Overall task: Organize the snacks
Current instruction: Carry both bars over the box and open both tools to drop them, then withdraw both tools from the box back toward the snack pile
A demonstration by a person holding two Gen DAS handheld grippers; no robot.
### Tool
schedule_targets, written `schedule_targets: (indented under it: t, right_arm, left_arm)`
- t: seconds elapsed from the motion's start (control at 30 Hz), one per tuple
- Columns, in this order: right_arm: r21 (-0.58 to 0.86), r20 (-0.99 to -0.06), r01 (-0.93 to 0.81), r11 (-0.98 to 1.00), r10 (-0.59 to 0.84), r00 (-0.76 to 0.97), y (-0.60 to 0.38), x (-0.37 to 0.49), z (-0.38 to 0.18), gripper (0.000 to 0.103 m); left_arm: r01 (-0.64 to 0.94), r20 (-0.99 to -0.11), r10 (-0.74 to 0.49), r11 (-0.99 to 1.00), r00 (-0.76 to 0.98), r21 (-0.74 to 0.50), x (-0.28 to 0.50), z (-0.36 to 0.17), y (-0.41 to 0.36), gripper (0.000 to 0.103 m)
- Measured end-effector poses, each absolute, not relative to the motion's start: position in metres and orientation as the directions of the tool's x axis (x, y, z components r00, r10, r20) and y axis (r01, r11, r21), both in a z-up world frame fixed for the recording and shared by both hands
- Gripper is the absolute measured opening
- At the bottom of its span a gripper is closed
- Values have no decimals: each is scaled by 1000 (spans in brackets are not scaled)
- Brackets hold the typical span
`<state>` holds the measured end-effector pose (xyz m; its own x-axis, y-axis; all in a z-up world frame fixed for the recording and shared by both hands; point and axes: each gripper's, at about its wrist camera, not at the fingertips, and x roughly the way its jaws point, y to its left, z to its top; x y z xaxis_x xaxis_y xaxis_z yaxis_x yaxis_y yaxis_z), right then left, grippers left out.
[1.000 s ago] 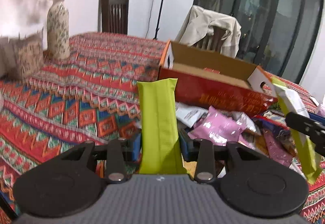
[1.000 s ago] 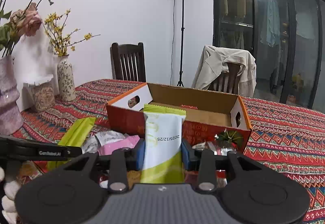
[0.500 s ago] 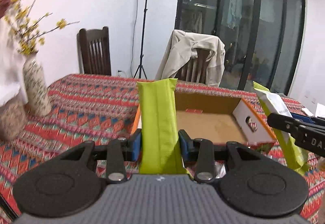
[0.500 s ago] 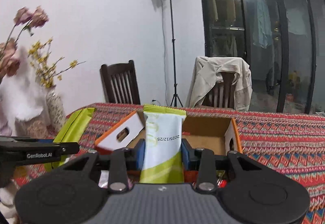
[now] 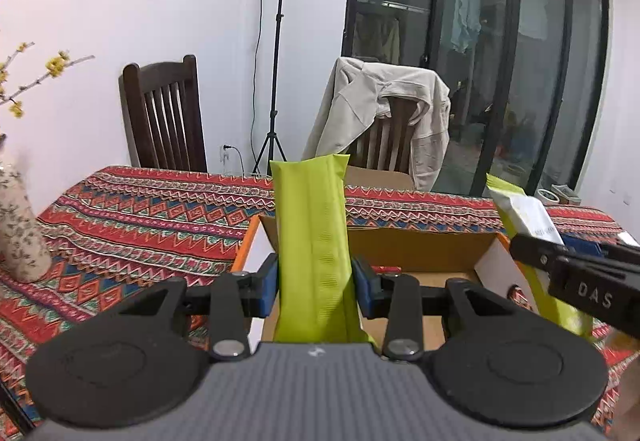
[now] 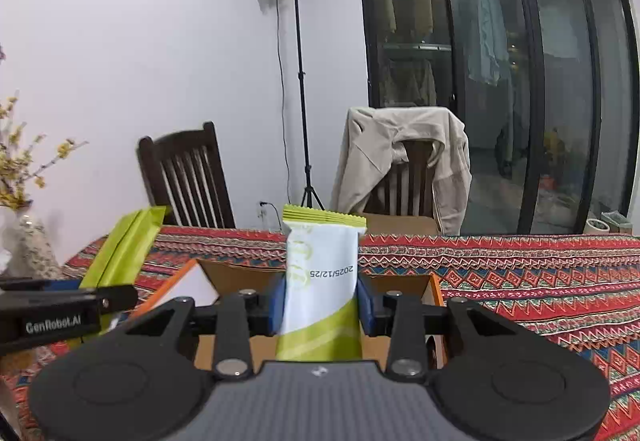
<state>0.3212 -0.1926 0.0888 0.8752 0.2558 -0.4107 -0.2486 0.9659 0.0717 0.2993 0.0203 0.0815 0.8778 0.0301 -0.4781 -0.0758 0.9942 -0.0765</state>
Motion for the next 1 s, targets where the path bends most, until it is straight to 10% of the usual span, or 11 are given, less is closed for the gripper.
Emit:
schedule_targets:
  t: [0.77, 0.87, 1.0]
  right_arm:
    - [85, -566, -161, 983, 180, 804, -215, 371, 22, 38]
    - [81, -574, -163, 983, 179, 799, -215, 372, 22, 40]
    - [80, -570, -159, 984, 175, 802, -215, 371, 22, 74]
  left_arm:
    - [-65, -563, 12, 995, 826, -73, 337, 23, 31, 41]
    - [-60, -542, 12, 996, 840, -71, 334, 26, 30, 61]
    - [-79, -507, 27, 993, 862, -82, 327, 33, 31, 92]
